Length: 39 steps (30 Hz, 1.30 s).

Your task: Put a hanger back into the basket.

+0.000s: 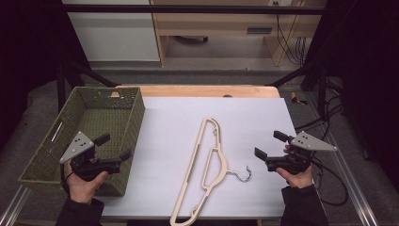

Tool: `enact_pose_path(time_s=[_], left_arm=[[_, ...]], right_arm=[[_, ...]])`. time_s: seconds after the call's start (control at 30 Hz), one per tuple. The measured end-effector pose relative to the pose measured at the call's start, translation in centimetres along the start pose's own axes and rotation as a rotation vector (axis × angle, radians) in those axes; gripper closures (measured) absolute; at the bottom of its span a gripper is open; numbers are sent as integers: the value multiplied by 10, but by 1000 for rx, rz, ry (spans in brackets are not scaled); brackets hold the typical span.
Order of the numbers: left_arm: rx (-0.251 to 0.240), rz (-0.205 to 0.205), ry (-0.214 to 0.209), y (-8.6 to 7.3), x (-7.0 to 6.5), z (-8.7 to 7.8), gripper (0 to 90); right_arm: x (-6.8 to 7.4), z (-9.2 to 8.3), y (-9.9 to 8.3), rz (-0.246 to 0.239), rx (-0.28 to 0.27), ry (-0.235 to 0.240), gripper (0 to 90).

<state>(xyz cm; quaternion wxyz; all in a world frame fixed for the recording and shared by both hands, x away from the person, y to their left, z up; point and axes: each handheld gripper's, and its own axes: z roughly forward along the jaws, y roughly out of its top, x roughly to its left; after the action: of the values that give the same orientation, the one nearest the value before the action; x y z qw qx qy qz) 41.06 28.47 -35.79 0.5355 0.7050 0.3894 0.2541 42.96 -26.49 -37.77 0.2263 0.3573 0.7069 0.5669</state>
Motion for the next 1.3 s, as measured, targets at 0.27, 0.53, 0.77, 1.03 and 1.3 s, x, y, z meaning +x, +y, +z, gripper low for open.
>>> enact_pose_path(time_s=[0.27,0.53,0.77,1.03,1.3], left_arm=[[13,9,3,-1,-2,1,40],[21,15,1,-1,-5,2,40],[39,24,-8,-3,-9,7,40],[54,38,-12,-4,-14,11,40],[63,50,-26,-4,-19,13,40]], right_arm=[[4,8,-1,-26,52,19,67],[14,23,-6,-51,113,61,98],[22,41,-17,-105,214,112,184],[27,63,-35,-135,336,160,282],[26,76,-53,-156,430,186,410]])
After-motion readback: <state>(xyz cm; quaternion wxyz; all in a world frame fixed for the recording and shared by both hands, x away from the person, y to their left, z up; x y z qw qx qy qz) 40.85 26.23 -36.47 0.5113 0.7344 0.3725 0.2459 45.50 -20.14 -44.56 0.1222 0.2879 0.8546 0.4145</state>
